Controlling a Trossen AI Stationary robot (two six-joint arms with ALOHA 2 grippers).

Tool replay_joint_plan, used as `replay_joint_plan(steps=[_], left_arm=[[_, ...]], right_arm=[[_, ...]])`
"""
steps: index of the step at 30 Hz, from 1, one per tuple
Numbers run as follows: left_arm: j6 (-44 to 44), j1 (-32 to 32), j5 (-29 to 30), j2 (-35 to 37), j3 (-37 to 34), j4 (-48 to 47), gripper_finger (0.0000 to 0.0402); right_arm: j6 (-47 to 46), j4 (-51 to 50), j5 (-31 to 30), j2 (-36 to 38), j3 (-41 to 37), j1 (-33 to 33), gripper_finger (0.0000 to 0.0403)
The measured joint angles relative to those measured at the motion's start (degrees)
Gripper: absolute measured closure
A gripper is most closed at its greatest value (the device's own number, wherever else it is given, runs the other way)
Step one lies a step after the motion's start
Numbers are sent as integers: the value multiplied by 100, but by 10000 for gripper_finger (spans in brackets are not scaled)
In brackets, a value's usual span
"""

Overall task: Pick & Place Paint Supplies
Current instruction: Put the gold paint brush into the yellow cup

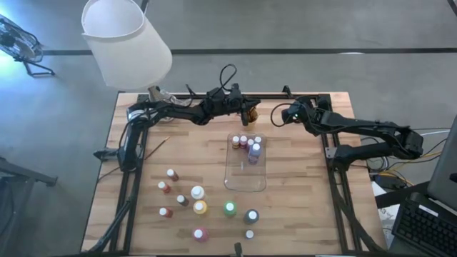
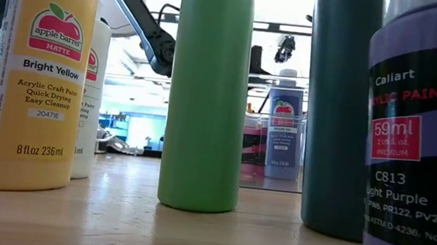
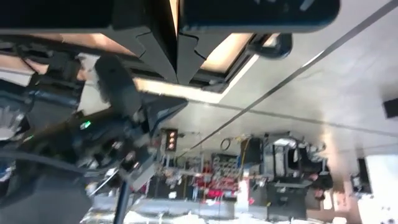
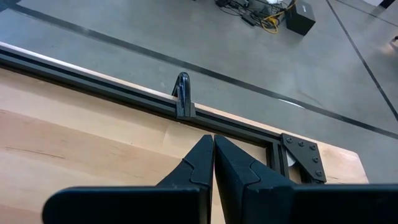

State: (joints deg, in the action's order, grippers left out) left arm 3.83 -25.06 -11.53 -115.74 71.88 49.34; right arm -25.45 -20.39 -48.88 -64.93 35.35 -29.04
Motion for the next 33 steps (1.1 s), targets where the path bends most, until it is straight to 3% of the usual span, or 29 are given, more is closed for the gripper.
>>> replay_joint_plan(steps=[13,27,33], left_arm=[[-209,-13,72,0,11,-370,400],[-373,-11,72,9,11,-582,340],[-286,-7,55,379,11,-606,322]], right_arm=[[13,23,0,0,0,0,394],[15,22,-4,0,0,0,394],[15,20,-4,0,0,-2,394]])
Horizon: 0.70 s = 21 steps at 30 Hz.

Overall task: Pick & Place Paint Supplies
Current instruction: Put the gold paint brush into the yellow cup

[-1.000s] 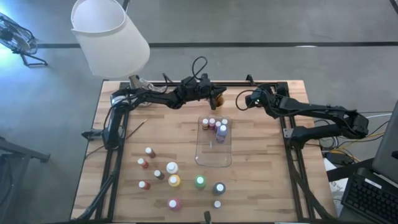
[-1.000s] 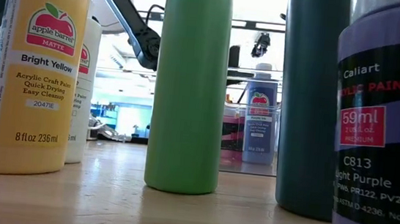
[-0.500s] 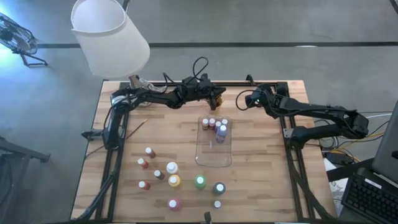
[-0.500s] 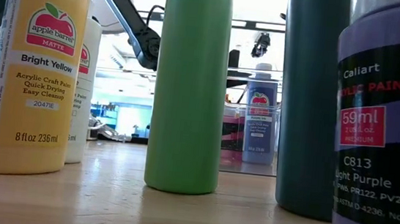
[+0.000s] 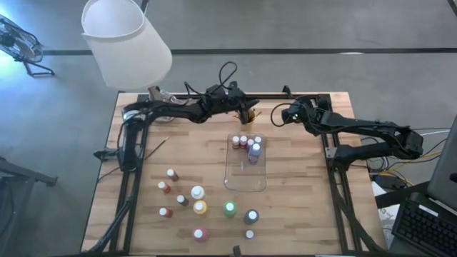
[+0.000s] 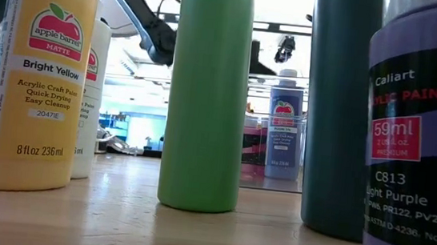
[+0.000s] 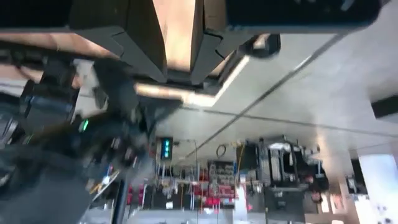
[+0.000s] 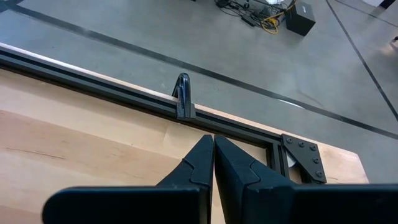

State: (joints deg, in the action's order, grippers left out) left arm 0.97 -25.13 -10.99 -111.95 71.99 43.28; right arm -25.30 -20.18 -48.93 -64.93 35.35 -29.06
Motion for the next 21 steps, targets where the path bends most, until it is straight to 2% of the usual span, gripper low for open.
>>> replay_joint_plan(steps=[5,8,13,17,21], left_arm=[[-726,127,74,760,11,-1211,325],[-1256,362,860,1290,9,-2094,325],[-1630,833,2761,2106,9,-3778,325],[-755,1117,3869,2723,9,-5520,325],[701,1145,4181,3167,5,-7438,325]], right_arm=[[5,-2,-2,0,0,0,394],[26,-2,-7,0,0,0,394],[26,-2,-6,0,0,0,394],[26,-3,-4,0,0,2,394],[26,-4,-2,0,0,2,394]])
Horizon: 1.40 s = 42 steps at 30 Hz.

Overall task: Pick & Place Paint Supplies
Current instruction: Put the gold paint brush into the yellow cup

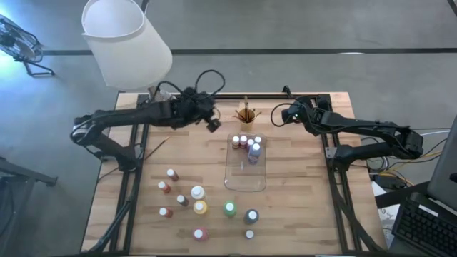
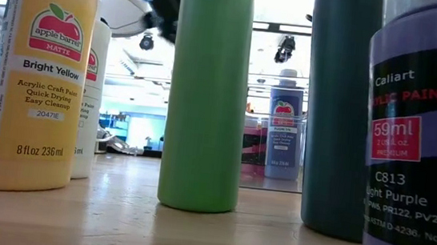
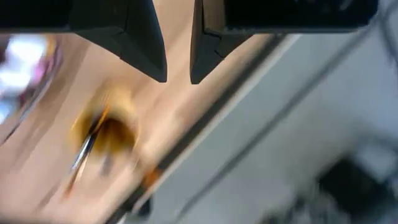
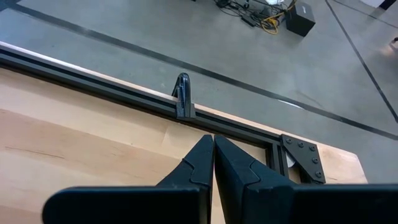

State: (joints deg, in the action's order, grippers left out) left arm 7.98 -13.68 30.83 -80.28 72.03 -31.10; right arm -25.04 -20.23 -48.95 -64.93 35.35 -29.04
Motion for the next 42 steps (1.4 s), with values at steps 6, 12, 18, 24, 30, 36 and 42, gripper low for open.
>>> replay_joint_plan(steps=[6,12,18,24,30,36,42], left_arm=[[1122,-221,445,176,-20,-2253,300],[1804,-731,258,45,-168,-3357,263],[2001,-1327,-825,-13,-605,-3424,259],[1853,-1850,-1185,-26,-1270,-3430,259],[1626,-2156,-1416,-26,-1793,-3351,259],[1294,-2189,-1571,-26,-2200,-2919,259],[1157,-2195,-1876,-40,-2458,-2249,259]], right_arm=[[-2,8,15,0,0,0,394],[-2,10,162,0,0,0,394],[-2,9,162,0,0,0,394],[-2,9,162,0,0,0,394],[-4,12,162,0,0,0,394],[-5,111,162,0,0,0,394],[-4,170,252,0,0,0,394]])
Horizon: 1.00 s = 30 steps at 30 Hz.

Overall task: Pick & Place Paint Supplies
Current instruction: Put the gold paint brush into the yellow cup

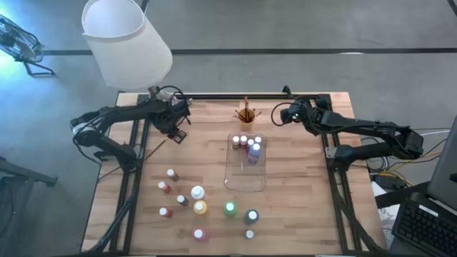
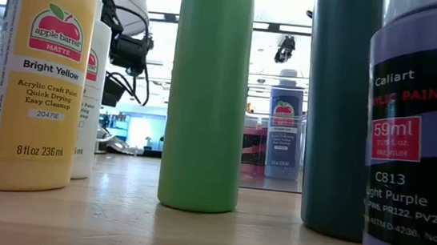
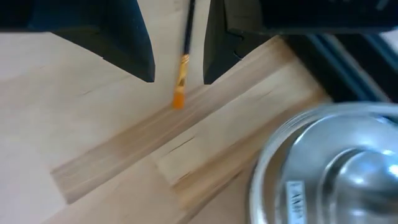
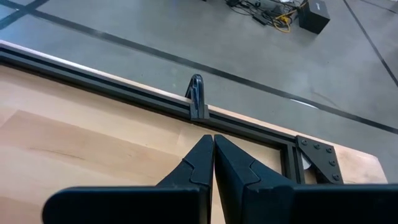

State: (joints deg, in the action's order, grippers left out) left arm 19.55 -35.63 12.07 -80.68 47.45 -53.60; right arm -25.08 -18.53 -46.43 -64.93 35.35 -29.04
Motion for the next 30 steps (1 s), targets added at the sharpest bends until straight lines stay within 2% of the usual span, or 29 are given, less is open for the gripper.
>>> replay_joint_plan(steps=[15,24,30], left_arm=[[-264,-215,-284,-1056,35,223,261],[-547,-462,-448,-1159,87,305,262],[-805,-840,-859,-1163,85,413,262]], right_arm=[[0,5,43,0,0,2,394],[0,5,43,0,0,2,394],[1,5,43,0,0,2,394]])
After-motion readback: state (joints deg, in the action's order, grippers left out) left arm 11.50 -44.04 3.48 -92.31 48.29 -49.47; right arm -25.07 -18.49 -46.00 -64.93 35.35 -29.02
